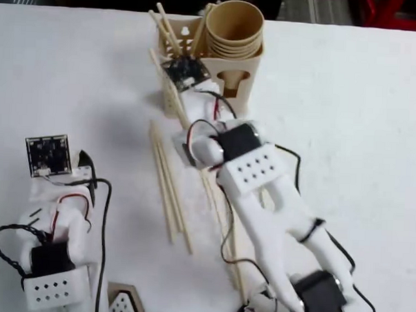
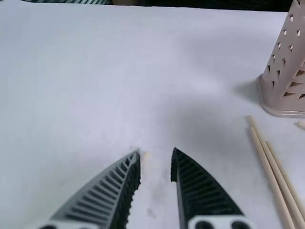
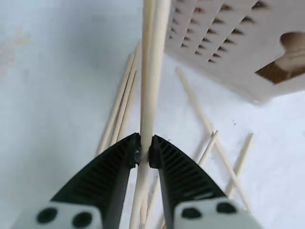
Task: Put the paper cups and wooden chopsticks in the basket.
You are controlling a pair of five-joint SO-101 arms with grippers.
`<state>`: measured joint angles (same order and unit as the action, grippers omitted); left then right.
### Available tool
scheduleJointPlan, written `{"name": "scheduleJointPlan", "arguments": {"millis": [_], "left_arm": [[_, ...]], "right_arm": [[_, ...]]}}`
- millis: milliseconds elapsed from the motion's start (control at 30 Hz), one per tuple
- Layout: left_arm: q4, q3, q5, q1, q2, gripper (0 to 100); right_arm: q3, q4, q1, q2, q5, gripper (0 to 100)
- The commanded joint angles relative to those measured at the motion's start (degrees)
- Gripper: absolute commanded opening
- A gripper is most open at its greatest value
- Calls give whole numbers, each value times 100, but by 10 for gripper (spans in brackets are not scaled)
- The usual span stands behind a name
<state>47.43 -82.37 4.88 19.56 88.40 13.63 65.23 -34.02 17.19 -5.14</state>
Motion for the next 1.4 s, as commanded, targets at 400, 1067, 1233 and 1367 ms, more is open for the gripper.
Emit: {"name": "scheduleJointPlan", "arguments": {"millis": [400, 1067, 1233, 1367], "left_arm": [[-141, 18, 62, 48, 75, 124], [-202, 9, 62, 198, 75, 124], [-202, 9, 62, 198, 75, 124], [-202, 9, 62, 198, 75, 124]], "right_arm": [[-114, -1807, 22, 1490, 0, 19], [-132, -5991, 224, 620, -62, 19], [-484, -6422, 549, -171, -53, 19], [-862, -6413, 734, -831, -53, 19]]}}
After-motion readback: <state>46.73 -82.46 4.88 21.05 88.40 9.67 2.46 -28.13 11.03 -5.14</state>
